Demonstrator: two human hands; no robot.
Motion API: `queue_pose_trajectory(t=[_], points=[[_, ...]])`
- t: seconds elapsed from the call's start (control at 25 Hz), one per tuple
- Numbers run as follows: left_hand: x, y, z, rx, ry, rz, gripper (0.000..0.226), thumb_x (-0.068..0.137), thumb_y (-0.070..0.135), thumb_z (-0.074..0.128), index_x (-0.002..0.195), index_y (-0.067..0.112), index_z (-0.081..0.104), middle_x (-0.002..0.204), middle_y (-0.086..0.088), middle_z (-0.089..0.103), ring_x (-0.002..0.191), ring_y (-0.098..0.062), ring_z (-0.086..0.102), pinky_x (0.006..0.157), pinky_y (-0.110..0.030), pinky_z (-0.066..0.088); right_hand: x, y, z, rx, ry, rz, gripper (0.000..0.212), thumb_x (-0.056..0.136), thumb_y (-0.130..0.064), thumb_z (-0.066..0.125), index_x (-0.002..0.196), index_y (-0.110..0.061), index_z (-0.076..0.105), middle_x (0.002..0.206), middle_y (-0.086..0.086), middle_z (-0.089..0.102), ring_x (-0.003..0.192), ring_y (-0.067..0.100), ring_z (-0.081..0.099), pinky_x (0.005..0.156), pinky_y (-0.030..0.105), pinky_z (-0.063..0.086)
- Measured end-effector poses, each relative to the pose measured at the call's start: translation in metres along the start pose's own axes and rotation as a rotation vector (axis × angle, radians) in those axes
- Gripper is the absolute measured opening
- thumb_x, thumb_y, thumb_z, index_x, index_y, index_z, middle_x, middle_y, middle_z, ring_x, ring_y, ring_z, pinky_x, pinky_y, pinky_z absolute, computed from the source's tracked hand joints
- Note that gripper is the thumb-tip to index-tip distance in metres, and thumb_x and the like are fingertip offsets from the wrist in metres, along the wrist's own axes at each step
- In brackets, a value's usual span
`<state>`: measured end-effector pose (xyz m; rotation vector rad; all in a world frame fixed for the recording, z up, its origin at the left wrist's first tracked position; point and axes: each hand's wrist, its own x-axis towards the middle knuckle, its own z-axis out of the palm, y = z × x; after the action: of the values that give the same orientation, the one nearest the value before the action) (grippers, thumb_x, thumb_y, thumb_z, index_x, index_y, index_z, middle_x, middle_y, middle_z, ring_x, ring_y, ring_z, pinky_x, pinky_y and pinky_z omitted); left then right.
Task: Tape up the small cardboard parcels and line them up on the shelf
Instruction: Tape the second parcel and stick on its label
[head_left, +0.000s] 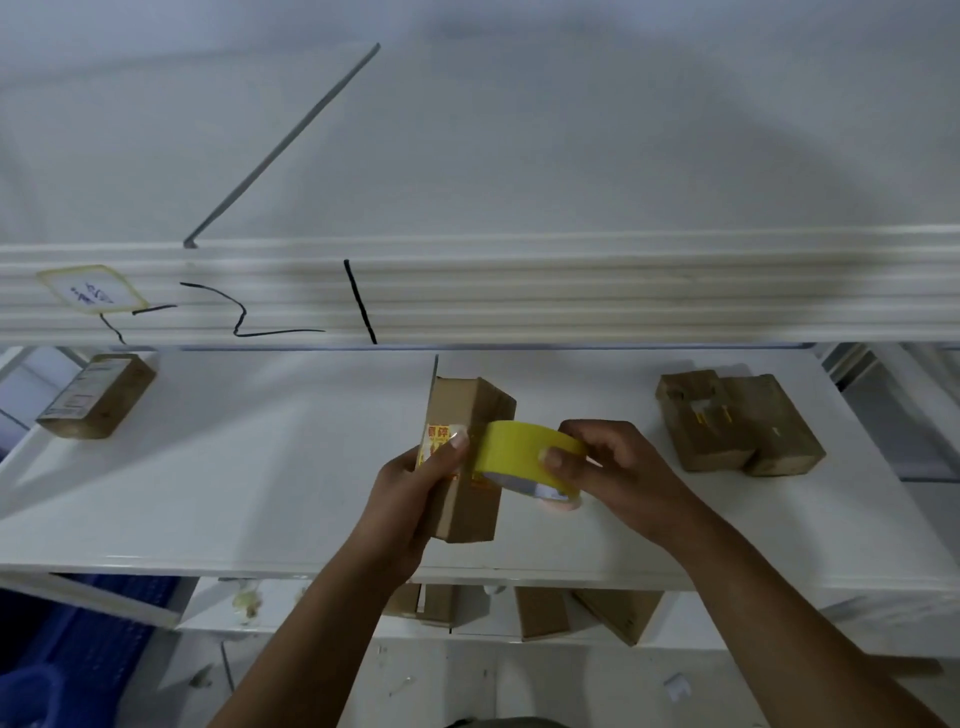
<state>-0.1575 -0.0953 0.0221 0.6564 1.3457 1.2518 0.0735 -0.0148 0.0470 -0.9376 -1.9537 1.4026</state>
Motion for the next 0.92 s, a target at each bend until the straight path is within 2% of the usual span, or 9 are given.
queue_pose_trajectory(t=[0.08,0.2,0.32,0.44,0.52,0.64,0.72,0.84,0.92], points=[[-0.002,-0.003,-0.002,-0.083,-0.064,-0.043,0.065,0.08,0.06,0.078,0.126,0.015,0.075,0.118,-0.022,0.077,0.107,-0.038,0.076,0.084,-0.047,0.064,0.004,0.001,0.002,-0.085,0.102,-0.013,0.055,0.083,-0.064,0.069,0.06,-0.018,0.049,0.058,-0.007,0.037,0.055,0.007,0.042,0.056,0.022,0.033],[0.0,-0.01,0.0,-0.144,-0.189,-0.037,0.06,0.084,0.07,0.07,0.128,0.031,0.075,0.13,-0.018,0.073,0.12,-0.037,0.071,0.094,-0.049,0.06,0.012,0.005,0.0,-0.282,0.164,0.108,0.064,0.078,-0.072,0.075,0.053,-0.023,0.042,0.052,-0.008,0.03,0.05,0.006,0.036,0.052,0.021,0.027],[0.002,-0.019,0.007,-0.165,-0.17,-0.033,0.056,0.095,0.062,0.057,0.137,0.026,0.069,0.136,-0.02,0.069,0.126,-0.039,0.068,0.095,-0.05,0.059,0.016,0.014,0.004,-0.365,0.131,0.18,0.065,0.077,-0.072,0.076,0.052,-0.023,0.041,0.049,-0.01,0.031,0.049,0.003,0.036,0.053,0.023,0.027],[0.006,-0.014,0.0,-0.061,-0.174,-0.037,0.061,0.088,0.067,0.061,0.129,0.025,0.074,0.128,-0.019,0.074,0.119,-0.039,0.072,0.093,-0.05,0.062,0.016,0.021,0.004,-0.367,0.121,0.172,0.068,0.072,-0.08,0.072,0.055,-0.021,0.044,0.053,-0.007,0.035,0.05,0.003,0.037,0.055,0.026,0.028],[0.008,-0.006,-0.007,0.108,-0.159,-0.035,0.07,0.081,0.073,0.062,0.128,0.022,0.072,0.121,-0.016,0.077,0.112,-0.039,0.075,0.094,-0.057,0.061,0.015,0.025,0.007,-0.396,0.135,0.159,0.072,0.072,-0.082,0.07,0.056,-0.018,0.042,0.053,-0.008,0.032,0.05,0.005,0.036,0.053,0.025,0.026],[0.009,0.0,0.0,0.252,-0.094,-0.005,0.075,0.067,0.072,0.078,0.126,0.027,0.066,0.113,-0.006,0.08,0.097,-0.026,0.08,0.086,-0.059,0.064,0.015,0.028,0.012,-0.461,0.153,0.133,0.073,0.073,-0.086,0.065,0.057,-0.017,0.047,0.05,-0.006,0.038,0.049,0.004,0.041,0.05,0.02,0.026],[0.011,0.003,0.001,0.211,-0.019,0.006,0.071,0.066,0.067,0.084,0.122,0.025,0.071,0.109,-0.008,0.081,0.092,-0.026,0.081,0.078,-0.054,0.067,0.013,0.03,0.002,-0.319,0.091,0.122,0.075,0.074,-0.09,0.061,0.066,-0.016,0.056,0.059,-0.002,0.046,0.059,0.001,0.047,0.061,0.022,0.035],[0.018,0.006,-0.012,0.048,-0.017,-0.105,0.059,0.084,0.057,0.079,0.121,0.011,0.075,0.111,-0.021,0.079,0.096,-0.036,0.079,0.073,-0.043,0.065,0.005,0.036,-0.018,0.239,-0.049,0.124,0.073,0.079,-0.075,0.073,0.088,-0.002,0.065,0.084,0.021,0.056,0.09,0.023,0.056,0.086,0.039,0.042],[0.021,0.003,-0.021,-0.004,-0.105,-0.158,0.058,0.088,0.057,0.075,0.123,0.01,0.076,0.118,-0.024,0.077,0.104,-0.04,0.077,0.078,-0.044,0.064,0.002,0.038,-0.022,0.263,-0.077,0.071,0.064,0.084,-0.065,0.076,0.077,-0.003,0.06,0.074,0.021,0.046,0.079,0.023,0.048,0.077,0.035,0.039]])
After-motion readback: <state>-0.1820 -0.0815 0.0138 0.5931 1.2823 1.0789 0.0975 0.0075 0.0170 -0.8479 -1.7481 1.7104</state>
